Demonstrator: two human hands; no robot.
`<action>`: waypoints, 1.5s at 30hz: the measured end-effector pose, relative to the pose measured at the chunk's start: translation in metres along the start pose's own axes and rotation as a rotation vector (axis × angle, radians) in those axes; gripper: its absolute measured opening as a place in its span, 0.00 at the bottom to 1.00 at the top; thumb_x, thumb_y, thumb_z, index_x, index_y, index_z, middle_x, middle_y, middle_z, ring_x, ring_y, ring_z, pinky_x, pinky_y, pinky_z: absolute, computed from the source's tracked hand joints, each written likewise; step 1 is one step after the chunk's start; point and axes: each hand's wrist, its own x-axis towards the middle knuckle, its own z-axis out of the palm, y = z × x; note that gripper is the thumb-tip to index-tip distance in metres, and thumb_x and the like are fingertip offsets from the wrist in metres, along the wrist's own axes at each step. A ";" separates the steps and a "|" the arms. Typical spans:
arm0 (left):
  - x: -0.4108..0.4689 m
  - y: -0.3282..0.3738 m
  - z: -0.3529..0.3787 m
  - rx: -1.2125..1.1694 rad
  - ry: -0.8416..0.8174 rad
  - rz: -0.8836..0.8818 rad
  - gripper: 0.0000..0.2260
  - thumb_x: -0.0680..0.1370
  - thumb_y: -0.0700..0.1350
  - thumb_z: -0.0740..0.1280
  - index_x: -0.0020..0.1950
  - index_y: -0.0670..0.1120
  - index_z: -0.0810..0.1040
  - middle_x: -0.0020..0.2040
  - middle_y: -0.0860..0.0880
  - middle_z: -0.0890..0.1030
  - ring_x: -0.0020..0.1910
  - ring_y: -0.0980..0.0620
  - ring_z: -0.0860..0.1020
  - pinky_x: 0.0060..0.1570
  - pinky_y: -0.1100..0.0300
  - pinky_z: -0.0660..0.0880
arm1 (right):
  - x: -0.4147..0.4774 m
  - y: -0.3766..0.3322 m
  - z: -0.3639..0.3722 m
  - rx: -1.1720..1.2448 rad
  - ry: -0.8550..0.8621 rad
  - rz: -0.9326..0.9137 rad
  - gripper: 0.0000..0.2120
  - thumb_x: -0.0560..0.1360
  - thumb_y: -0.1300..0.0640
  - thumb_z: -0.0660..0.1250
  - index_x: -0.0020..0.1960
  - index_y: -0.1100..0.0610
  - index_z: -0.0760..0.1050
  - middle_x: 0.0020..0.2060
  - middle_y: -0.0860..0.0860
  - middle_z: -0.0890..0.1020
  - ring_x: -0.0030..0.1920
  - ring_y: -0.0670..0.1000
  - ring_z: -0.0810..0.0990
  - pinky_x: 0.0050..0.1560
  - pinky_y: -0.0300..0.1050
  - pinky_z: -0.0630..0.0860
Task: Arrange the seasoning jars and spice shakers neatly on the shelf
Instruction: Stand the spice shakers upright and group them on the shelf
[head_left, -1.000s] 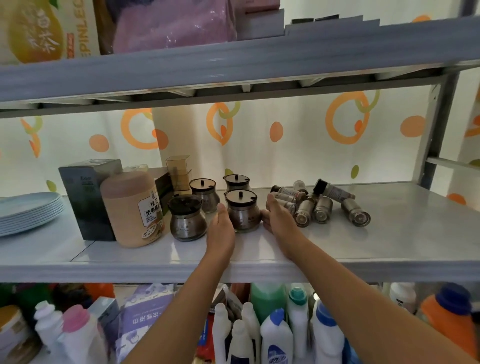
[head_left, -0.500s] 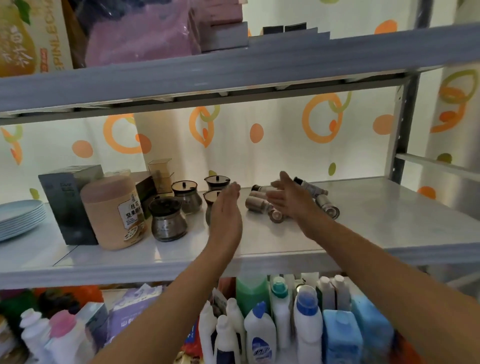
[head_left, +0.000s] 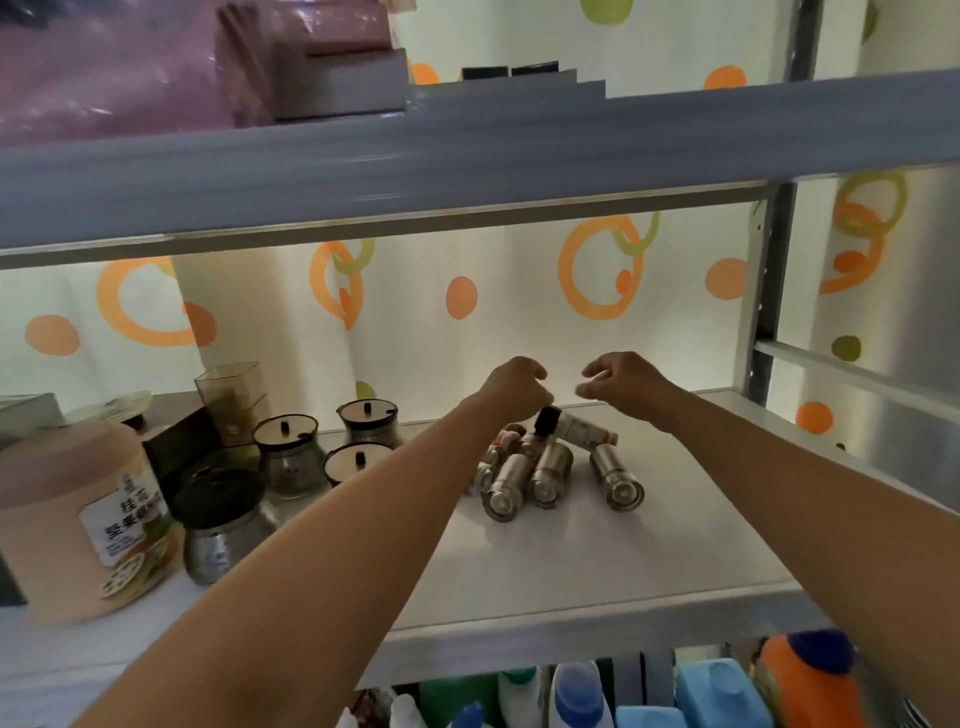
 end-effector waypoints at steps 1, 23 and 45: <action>0.005 -0.003 0.003 0.081 -0.022 0.010 0.20 0.74 0.42 0.69 0.66 0.45 0.75 0.62 0.45 0.78 0.58 0.46 0.78 0.58 0.54 0.76 | 0.005 0.001 0.002 -0.065 -0.020 -0.019 0.17 0.71 0.53 0.75 0.57 0.57 0.79 0.54 0.56 0.82 0.59 0.57 0.78 0.63 0.54 0.74; 0.050 0.010 0.014 0.178 -0.132 0.230 0.21 0.72 0.42 0.74 0.63 0.42 0.76 0.57 0.44 0.82 0.56 0.46 0.79 0.59 0.53 0.75 | 0.016 0.028 0.003 -0.147 -0.120 -0.116 0.12 0.72 0.57 0.72 0.53 0.61 0.81 0.45 0.57 0.84 0.46 0.56 0.82 0.50 0.52 0.79; 0.039 0.075 0.062 0.277 -0.132 0.401 0.15 0.79 0.45 0.66 0.65 0.43 0.78 0.61 0.44 0.79 0.59 0.45 0.76 0.57 0.55 0.72 | -0.032 0.098 -0.026 0.036 0.012 -0.003 0.16 0.77 0.66 0.67 0.64 0.61 0.76 0.58 0.56 0.82 0.58 0.56 0.80 0.66 0.52 0.74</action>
